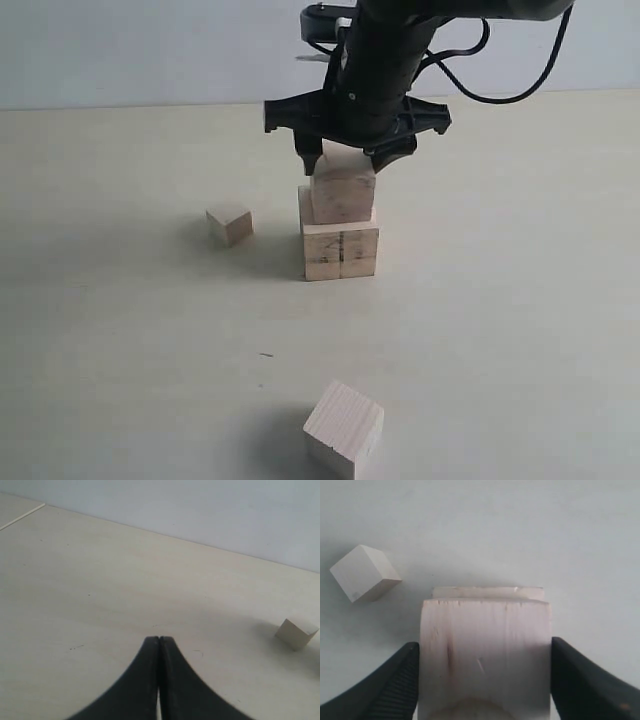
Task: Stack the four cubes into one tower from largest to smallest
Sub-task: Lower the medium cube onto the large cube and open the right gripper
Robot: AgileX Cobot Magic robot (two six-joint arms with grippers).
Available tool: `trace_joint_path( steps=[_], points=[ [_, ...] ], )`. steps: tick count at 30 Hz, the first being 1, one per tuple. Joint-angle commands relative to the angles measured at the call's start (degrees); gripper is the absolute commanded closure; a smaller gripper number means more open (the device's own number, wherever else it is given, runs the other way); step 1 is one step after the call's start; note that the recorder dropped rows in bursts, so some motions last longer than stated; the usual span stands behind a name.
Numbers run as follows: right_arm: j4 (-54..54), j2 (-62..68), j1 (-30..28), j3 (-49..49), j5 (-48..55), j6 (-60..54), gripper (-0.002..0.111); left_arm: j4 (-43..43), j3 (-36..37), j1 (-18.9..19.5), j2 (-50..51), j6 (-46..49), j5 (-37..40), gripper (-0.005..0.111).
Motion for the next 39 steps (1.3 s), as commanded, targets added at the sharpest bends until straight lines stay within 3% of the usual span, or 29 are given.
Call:
trace_joint_path(
  steps=[1,34,39],
  points=[
    [-0.31,-0.33,0.07,0.03,4.02,0.13,0.054,0.11,-0.13,-0.47,-0.35,0.34,-0.46,0.107],
    [3.04,-0.33,0.07,0.03,-0.73,-0.02,0.054,0.11,-0.13,-0.47,-0.35,0.34,-0.46,0.107],
    [3.04,-0.33,0.07,0.03,-0.28,-0.95,0.043,0.11,-0.13,-0.47,-0.35,0.34,-0.46,0.107]
  ],
)
